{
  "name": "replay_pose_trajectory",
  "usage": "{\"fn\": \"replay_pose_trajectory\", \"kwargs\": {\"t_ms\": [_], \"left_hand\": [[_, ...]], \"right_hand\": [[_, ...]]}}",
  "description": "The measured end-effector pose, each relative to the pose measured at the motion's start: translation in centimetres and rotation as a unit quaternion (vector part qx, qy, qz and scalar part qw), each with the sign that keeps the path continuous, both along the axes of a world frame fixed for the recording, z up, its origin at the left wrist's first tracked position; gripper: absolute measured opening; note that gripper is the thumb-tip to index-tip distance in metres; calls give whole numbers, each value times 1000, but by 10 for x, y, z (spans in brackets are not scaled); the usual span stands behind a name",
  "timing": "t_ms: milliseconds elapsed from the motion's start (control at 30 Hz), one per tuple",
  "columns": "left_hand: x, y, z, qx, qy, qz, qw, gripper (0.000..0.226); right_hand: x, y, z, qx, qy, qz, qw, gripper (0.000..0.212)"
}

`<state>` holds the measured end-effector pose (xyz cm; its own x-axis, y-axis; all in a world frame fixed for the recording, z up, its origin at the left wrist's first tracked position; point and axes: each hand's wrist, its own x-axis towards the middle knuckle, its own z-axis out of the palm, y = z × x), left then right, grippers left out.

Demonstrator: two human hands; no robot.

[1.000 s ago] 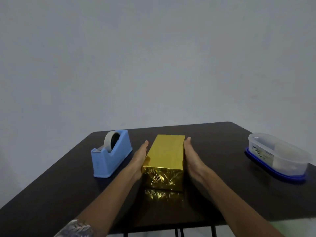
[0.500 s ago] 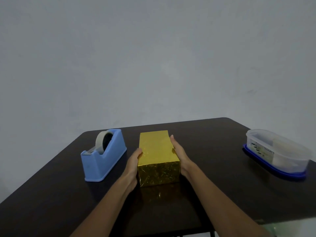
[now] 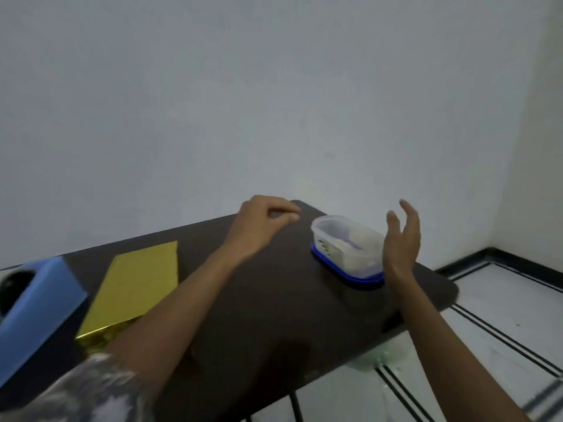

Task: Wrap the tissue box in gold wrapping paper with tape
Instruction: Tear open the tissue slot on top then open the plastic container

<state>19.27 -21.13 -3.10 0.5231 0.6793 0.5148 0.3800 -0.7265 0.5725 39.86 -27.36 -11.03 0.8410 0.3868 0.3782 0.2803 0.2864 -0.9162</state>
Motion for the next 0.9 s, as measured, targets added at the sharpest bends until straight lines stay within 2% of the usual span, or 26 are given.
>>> {"fn": "replay_pose_trajectory", "kwargs": {"t_ms": [67,133,167,233,267,300,333,467,567,700,767,833,900], "left_hand": [[78,2,4,8,69,-57,996,13],[140,6,4,1,214,-56,975,20],[154,11,2,3,316,-31,948,28],[179,18,-8,-7,499,15,866,41],[188,20,-17,-15,556,29,830,43],[190,25,-23,-10,584,39,811,42],[190,28,-28,6,591,43,806,39],[190,32,-33,36,565,30,824,32],[187,38,-29,-11,537,6,844,34],[182,39,-21,-81,444,-12,892,33],[180,36,-21,-92,376,4,922,18],[166,32,-19,-115,279,19,953,20],[153,32,-9,-230,132,12,964,17]], "right_hand": [[24,-3,-17,-33,83,59,994,45],[32,0,-29,-54,144,135,979,47],[26,3,-29,-64,139,156,976,47],[26,2,-31,-81,110,163,977,46],[30,0,-33,-83,115,166,976,46],[29,0,-33,-83,122,172,974,47],[30,0,-34,-80,125,174,973,46],[32,2,-35,-89,121,170,974,43],[30,2,-35,-90,117,167,975,43],[33,3,-37,-86,120,158,976,44],[34,3,-40,-87,116,151,978,44],[27,0,-39,-93,108,147,979,44],[24,2,-38,-99,104,139,980,44]]}}
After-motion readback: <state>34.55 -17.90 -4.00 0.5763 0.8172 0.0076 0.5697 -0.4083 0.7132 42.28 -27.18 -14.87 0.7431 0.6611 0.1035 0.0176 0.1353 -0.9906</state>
